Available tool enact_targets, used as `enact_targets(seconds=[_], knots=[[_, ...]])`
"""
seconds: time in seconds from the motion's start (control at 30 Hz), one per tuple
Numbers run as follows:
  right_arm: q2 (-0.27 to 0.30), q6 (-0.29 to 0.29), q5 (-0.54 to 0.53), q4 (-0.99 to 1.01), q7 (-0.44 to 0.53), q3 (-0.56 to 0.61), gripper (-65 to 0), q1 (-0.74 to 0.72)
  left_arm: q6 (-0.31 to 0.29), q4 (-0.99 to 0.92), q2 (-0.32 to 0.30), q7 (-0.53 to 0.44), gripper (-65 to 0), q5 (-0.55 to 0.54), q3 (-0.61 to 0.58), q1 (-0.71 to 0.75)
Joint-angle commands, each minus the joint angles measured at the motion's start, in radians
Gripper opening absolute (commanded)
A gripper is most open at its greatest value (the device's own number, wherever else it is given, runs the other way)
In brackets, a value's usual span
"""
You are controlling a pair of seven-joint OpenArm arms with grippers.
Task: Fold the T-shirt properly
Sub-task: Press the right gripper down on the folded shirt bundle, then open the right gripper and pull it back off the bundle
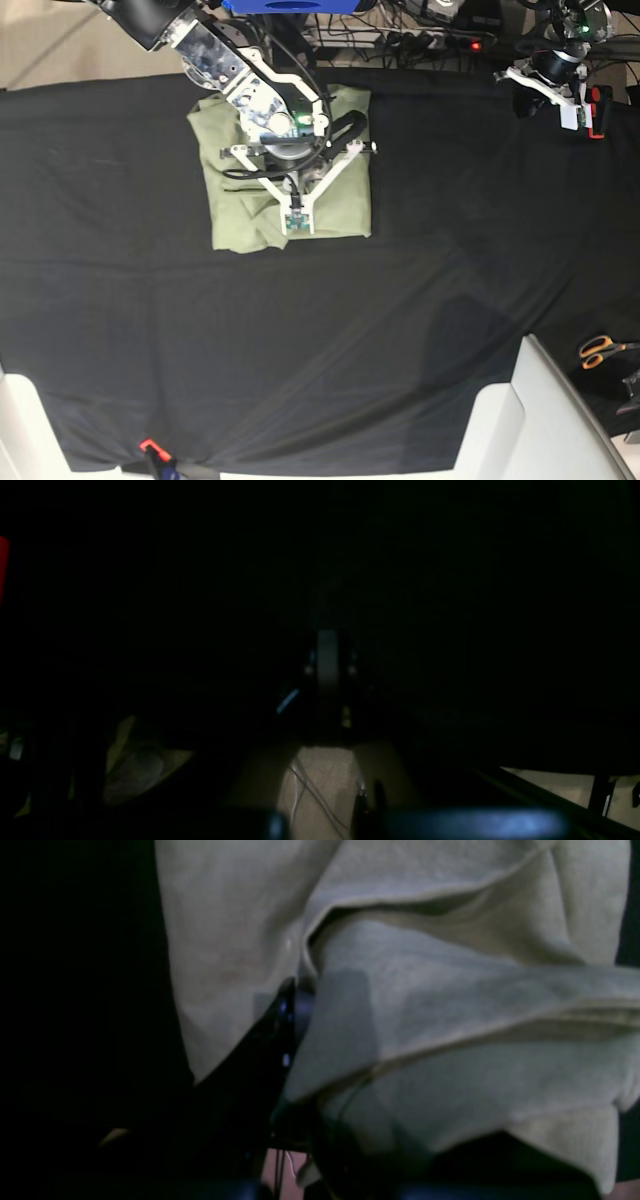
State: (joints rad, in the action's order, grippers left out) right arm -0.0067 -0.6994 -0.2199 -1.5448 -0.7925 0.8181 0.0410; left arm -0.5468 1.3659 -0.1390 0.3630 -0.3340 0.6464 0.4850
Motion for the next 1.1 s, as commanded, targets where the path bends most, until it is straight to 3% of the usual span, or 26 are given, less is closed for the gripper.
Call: enact_targets(seconds=[0.0,0.4,0.47,0.63,0.7,0.77,0.93,1.07], knots=[[-0.02,0.001,0.006,-0.004,0.029,-0.001,-64.4,-0.016,0.001,0.014,-0.014,-0.014,-65.0,-0.01,0.005,0.007],[-0.026,0.001,0.006,0.016,0.054,-0.004,-63.6,-0.014,0.001,0.005,-0.014,-0.014,-65.0,-0.01,0.005,0.007],[-0.026,0.001,0.006,0.016,0.054,-0.003,-58.2,-0.013,0.001,0.005,-0.014,-0.014,-65.0,-0.01,0.005,0.007],[-0.028,0.001,0.006,0.016,0.054,0.005,-36.2,-0.01,0.001,0.004,-0.014,-0.014,-65.0,-0.01,0.005,0.007],[-0.028,0.001,0.006,0.016,0.054,0.005,-32.1,-0.01,0.001,0.004,-0.014,-0.014,-65.0,-0.01,0.005,0.007],[-0.028,0.001,0.006,0.016,0.054,0.007,-32.1,-0.01,0.001,0.004,-0.014,-0.014,-65.0,-0.01,0.006,0.007],[-0.028,0.163,0.004,-0.006,0.054,0.005,-32.1,-0.006,0.001,0.004,-0.014,-0.014,-65.0,-0.01,0.008,0.005],[-0.032,0.217,0.004,-0.019,0.052,0.005,-31.7,-0.005,0.001,0.004,-0.014,-0.014,-65.0,-0.01,0.011,0.005]])
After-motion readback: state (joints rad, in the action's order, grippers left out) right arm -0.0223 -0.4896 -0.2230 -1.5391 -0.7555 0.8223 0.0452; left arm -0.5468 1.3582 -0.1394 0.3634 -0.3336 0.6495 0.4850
